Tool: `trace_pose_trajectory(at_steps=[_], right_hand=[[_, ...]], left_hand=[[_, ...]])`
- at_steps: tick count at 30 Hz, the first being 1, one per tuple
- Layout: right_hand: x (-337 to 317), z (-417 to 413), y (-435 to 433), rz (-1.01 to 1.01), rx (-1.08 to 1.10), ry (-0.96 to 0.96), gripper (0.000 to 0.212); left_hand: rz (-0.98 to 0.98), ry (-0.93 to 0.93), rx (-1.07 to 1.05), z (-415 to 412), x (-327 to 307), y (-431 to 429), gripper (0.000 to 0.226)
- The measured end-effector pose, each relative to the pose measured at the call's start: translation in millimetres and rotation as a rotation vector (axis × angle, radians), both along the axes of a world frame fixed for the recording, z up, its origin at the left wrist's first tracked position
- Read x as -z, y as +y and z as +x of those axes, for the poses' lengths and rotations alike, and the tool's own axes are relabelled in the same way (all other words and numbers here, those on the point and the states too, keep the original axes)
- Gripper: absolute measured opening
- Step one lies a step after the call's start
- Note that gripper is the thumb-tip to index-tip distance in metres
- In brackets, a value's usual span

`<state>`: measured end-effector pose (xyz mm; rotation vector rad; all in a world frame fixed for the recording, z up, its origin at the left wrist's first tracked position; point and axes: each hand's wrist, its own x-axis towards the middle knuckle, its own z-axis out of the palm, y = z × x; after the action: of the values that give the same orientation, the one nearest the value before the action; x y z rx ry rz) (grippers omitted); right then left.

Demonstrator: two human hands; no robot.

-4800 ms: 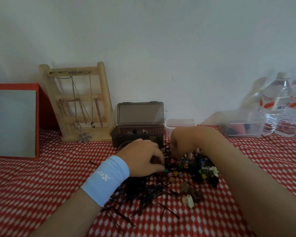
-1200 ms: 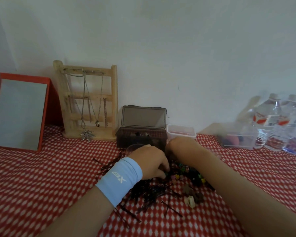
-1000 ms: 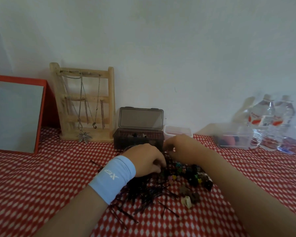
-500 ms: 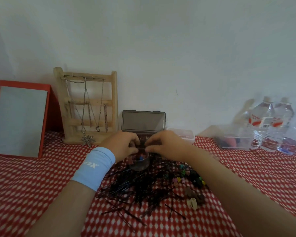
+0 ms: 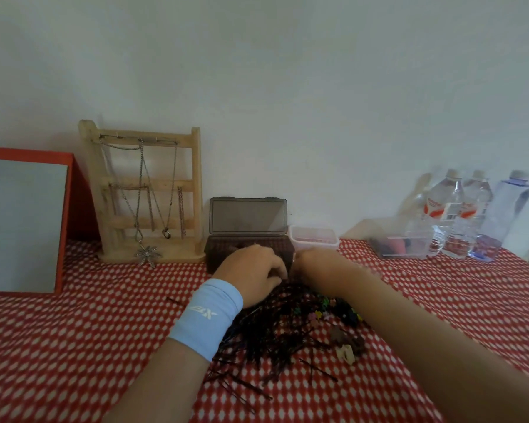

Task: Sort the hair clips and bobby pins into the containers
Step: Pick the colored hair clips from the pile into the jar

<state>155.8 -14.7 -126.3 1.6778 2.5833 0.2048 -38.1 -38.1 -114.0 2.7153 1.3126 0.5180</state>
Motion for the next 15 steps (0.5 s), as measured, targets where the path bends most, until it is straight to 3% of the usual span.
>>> trace_pose_trajectory(at_steps=[4,10,15], right_hand=[[-1,5,-5,-0.027,0.077,0.063,0.023],[-29,27,-20,-0.058,0.133,0.356,0.022],[-34,34,-24,-0.157,0.112,0.263,0.026]], left_hand=[[0.061,0.086,0.036,11,5,-5,0.021],[0.048,0.115,0.046,22,3,-10,0.024],[-0.097,0.192,0.047,35,2,-3,0.029]])
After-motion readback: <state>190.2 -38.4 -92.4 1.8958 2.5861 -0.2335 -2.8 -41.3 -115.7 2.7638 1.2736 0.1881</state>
